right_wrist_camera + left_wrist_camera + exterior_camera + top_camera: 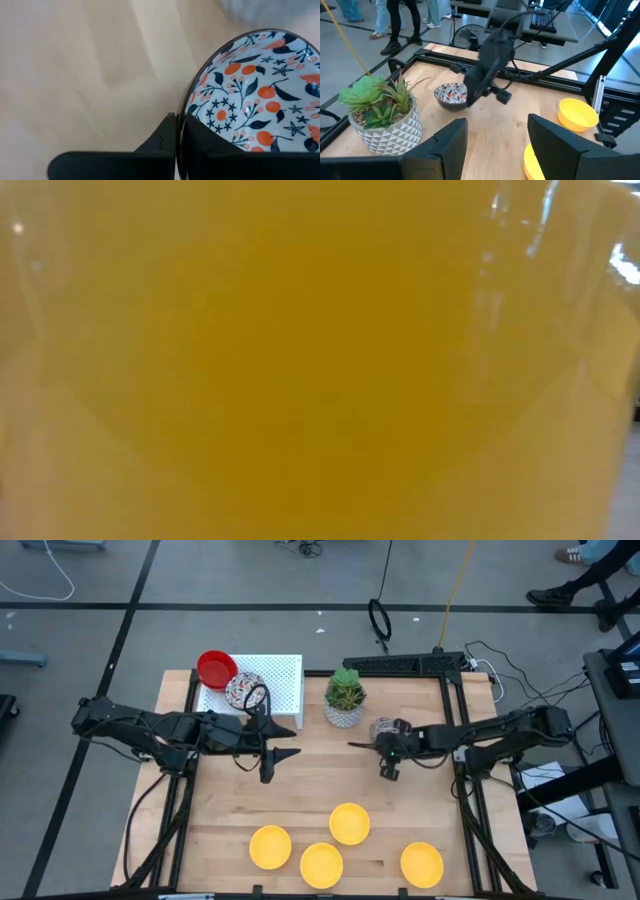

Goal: Pick & Place Mini bowls
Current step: Stack the white patterned bowl on the white patterned bowls on the shelf

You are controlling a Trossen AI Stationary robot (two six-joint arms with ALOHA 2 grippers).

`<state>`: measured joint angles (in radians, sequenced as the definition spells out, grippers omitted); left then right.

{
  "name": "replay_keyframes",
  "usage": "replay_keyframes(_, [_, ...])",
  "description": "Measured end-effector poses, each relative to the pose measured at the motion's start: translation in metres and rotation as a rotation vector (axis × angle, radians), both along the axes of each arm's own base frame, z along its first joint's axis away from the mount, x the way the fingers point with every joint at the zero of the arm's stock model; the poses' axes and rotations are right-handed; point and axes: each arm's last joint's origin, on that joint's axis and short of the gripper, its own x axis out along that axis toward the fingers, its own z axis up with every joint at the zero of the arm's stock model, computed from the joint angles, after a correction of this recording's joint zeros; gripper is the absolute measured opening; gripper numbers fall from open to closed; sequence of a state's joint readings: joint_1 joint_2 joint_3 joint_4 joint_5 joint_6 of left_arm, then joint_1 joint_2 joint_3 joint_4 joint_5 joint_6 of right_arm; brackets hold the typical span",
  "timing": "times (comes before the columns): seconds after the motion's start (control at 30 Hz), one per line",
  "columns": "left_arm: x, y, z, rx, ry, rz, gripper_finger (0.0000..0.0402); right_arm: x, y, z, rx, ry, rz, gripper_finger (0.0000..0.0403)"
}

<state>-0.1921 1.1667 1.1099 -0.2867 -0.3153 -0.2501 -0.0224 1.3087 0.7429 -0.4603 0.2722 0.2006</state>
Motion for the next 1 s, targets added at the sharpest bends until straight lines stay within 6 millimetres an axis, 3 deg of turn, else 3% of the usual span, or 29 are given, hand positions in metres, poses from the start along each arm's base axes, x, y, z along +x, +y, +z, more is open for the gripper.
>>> replay_keyframes(0.2, [0.0, 0.0, 0.0, -0.039, -0.006, 0.013, 0.0212, 0.033, 0.021, 0.017, -0.011, -0.055, 0.09, 0.0007])
replay_keyframes(0.47, [0.0, -0.001, 0.0, -0.118, -0.016, 0.035, 0.0212, 0.094, 0.037, 0.013, -0.061, -0.007, 0.237, 0.0011])
replay_keyframes(0.63, [-0.001, -0.005, 0.0, -0.118, -0.014, 0.018, 0.0212, 0.124, 0.049, 0.011, 0.015, -0.043, 0.356, 0.0009])
replay_keyframes(0.8, [-0.002, -0.009, 0.0, -0.115, -0.013, 0.003, 0.0212, 0.145, 0.06, 0.009, 0.012, -0.095, 0.432, 0.0009])
replay_keyframes(1.0, [-0.002, -0.013, 0.0, -0.115, -0.012, -0.013, 0.0212, 0.155, 0.065, 0.005, -0.003, -0.104, 0.461, 0.0009])
